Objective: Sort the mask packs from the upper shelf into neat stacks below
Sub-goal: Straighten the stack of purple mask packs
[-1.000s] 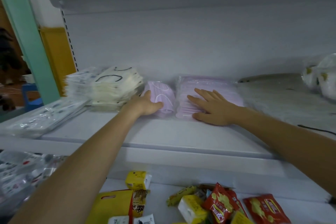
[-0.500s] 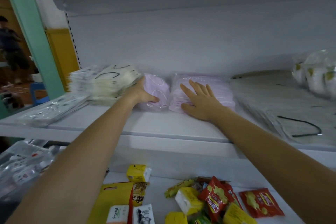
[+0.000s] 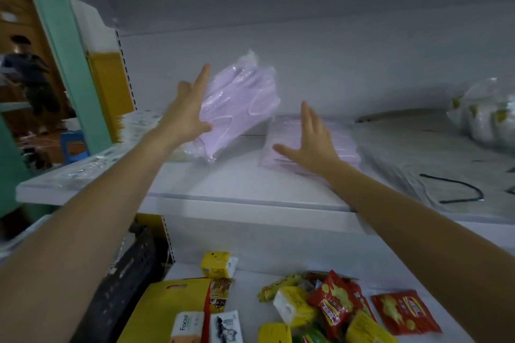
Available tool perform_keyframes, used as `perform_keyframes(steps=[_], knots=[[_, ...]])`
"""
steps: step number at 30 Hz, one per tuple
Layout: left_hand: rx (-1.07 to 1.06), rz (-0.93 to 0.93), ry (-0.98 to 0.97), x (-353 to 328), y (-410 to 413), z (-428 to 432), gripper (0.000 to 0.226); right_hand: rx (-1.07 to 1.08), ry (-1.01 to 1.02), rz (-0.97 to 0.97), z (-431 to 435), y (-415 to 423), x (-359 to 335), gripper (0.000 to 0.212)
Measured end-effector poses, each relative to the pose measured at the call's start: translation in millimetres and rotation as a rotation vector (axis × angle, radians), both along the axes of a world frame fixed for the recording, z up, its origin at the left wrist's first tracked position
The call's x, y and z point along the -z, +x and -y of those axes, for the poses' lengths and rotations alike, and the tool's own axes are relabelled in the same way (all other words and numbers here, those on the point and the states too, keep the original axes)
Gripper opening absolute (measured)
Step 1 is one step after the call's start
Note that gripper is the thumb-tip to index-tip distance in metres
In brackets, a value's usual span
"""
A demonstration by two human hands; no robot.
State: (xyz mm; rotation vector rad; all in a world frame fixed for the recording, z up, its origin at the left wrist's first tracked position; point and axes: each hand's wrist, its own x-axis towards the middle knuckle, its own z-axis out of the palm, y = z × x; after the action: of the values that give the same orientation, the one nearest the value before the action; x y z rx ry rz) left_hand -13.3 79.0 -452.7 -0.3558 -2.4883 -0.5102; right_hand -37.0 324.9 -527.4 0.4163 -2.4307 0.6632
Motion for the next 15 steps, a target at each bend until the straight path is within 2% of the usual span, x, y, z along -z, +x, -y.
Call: perform_keyframes(steps=[2,7,11,15], knots=[[0.049,0.017,-0.087,-5,7,7,0.112,-0.111,-0.188,-0.124,-3,11,-15,0.113],[0.262,0.005,-0.141,-24,19,-6,0.112,-0.238,-0.107,-0.136,-18,34,-44,0.13],[0.361,0.008,-0.15,-35,21,-30,0.111,-0.2,-0.147,-0.093,-54,52,-62,0.139],[0.408,0.152,-0.161,-20,7,-46,0.117,-0.225,-0.161,0.164,-85,65,-60,0.111]])
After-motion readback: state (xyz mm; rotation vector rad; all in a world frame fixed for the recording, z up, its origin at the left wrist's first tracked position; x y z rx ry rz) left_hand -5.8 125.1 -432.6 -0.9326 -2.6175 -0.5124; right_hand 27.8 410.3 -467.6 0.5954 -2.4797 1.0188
